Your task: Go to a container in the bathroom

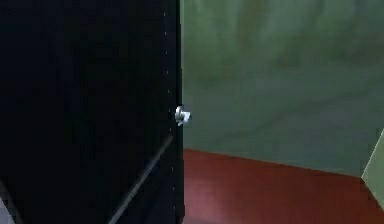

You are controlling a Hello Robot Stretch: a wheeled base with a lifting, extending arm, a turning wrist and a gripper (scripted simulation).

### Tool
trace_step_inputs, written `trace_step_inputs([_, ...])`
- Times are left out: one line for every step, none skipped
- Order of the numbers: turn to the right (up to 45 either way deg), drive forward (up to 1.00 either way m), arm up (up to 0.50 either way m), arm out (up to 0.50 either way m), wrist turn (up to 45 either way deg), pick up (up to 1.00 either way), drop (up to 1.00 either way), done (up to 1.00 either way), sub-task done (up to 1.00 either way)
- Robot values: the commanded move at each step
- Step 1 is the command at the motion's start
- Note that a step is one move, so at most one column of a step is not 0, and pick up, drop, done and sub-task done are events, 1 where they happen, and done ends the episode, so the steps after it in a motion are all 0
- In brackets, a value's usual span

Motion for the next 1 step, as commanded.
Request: trace_step_inputs([45.0,0.00,0.00,0.00,0.0,0.00,0.00,0.00,0.00])
